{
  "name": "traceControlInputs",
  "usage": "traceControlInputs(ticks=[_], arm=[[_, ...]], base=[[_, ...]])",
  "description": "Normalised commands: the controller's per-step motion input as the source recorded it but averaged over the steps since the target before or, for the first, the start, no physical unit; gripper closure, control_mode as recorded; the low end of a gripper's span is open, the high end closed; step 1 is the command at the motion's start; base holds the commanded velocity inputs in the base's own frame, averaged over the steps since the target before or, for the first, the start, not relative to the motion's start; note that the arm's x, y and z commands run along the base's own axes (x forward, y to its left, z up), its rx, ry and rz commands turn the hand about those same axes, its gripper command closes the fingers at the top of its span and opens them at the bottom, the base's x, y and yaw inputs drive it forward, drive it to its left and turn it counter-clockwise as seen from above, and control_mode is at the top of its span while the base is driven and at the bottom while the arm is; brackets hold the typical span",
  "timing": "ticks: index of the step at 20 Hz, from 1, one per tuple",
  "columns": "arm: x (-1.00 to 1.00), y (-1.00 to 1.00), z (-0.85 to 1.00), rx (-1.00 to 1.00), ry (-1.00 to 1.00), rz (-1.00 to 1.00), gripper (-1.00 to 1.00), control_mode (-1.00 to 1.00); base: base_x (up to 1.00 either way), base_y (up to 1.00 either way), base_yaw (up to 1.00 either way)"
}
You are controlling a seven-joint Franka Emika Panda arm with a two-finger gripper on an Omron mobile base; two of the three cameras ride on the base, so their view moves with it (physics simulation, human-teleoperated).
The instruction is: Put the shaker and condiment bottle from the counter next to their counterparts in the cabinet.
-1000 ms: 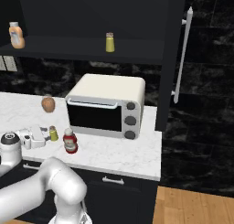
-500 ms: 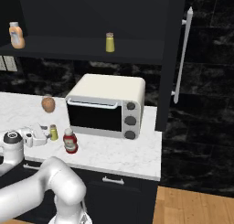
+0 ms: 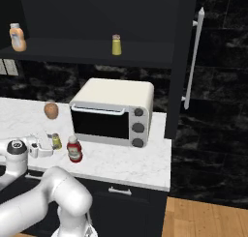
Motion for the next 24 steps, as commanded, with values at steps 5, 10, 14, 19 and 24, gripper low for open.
traceControlInputs(ticks=[5, 10, 14, 19, 24], arm=[[0.24, -0.19, 0.00, 0.02, 0.00, -0.11, 1.00, -1.00], [-0.06, 0.18, 0.11, 0.00, -0.04, 0.03, 1.00, -1.00], [-0.42, 0.24, 0.47, 0.00, -0.08, 0.28, 1.00, -1.00], [-0.16, 0.01, 0.99, 0.01, -0.07, 0.19, 1.00, -1.00], [-0.27, -0.15, 0.78, 0.01, 0.00, 0.06, 1.00, -1.00]], base=[[0.00, 0.00, 0.00], [0.00, 0.00, 0.00], [0.00, 0.00, 0.00], [0.00, 0.00, 0.00], [0.00, 0.00, 0.00]])
